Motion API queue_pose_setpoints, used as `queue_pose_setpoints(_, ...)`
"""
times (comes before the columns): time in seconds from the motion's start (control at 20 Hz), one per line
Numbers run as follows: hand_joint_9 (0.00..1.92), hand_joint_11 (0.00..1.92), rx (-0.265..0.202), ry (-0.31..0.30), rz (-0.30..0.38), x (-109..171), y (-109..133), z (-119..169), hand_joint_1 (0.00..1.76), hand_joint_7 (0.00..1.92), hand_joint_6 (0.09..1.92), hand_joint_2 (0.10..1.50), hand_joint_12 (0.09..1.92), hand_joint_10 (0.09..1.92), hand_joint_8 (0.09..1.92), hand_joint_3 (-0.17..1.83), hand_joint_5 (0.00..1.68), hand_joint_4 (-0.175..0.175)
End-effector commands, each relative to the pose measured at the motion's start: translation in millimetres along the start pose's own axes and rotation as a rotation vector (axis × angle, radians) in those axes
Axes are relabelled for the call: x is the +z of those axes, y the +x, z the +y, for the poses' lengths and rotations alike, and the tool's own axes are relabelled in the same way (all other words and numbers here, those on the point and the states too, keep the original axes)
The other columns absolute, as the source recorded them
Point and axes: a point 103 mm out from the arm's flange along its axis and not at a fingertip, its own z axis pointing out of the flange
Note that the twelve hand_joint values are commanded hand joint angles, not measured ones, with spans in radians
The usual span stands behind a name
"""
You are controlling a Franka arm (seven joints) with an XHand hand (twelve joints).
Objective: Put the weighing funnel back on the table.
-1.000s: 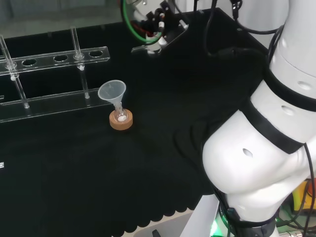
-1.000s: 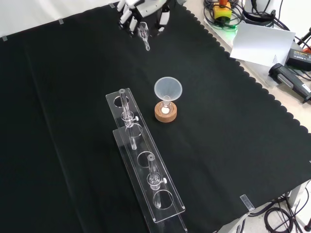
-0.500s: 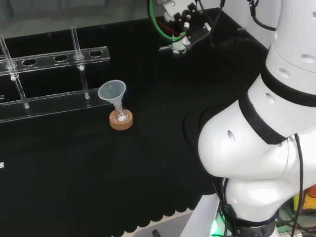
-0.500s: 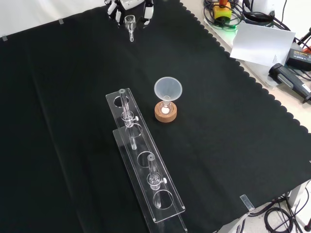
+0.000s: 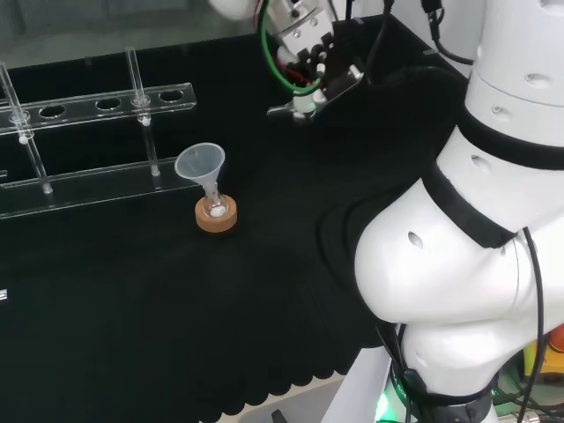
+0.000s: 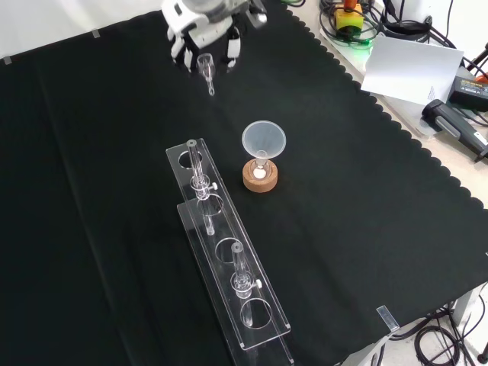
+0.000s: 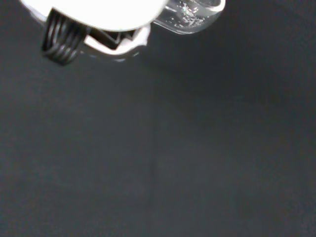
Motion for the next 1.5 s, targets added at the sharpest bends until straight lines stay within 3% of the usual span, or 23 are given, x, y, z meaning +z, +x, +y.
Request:
queue_pose_setpoints(0.05, 1.08, 0.81, -0.041, 0.037, 0.071, 61, 6, 41, 1.14, 0.66, 0.48, 0.63, 1.07, 0.25, 0.65, 0.65, 1.38, 0.175)
queue_pose_setpoints(0.25, 1.08, 0.81, -0.052, 0.057, 0.117, 84, 3, 51, 1.14, 0.66, 0.48, 0.63, 1.07, 0.25, 0.65, 0.65, 1.38, 0.175)
queue_pose_setpoints(0.35, 1.08, 0.81, -0.025, 0.067, 0.097, 90, 4, 54, 1.14, 0.66, 0.48, 0.63, 1.07, 0.25, 0.65, 0.65, 1.38, 0.175)
queue_pose_setpoints(0.75, 1.09, 0.82, -0.06, 0.071, 0.112, 110, 10, 60, 1.14, 0.66, 0.48, 0.63, 1.07, 0.25, 0.65, 0.64, 1.37, 0.175)
queue_pose_setpoints(0.95, 1.09, 0.82, -0.023, 0.082, 0.085, 119, 20, 60, 1.14, 0.66, 0.48, 0.63, 1.07, 0.25, 0.66, 0.64, 1.37, 0.175)
queue_pose_setpoints(1.0, 1.09, 0.82, -0.032, 0.085, 0.12, 128, -4, 65, 1.14, 0.66, 0.48, 0.63, 1.07, 0.25, 0.66, 0.64, 1.37, 0.175)
queue_pose_setpoints(1.15, 1.09, 0.82, -0.053, 0.083, 0.138, 135, -13, 67, 1.14, 0.66, 0.48, 0.63, 1.07, 0.25, 0.66, 0.64, 1.37, 0.175)
queue_pose_setpoints(1.5, 1.09, 0.82, -0.062, 0.081, 0.121, 143, 19, 67, 1.14, 0.66, 0.48, 0.63, 1.07, 0.25, 0.66, 0.64, 1.37, 0.175)
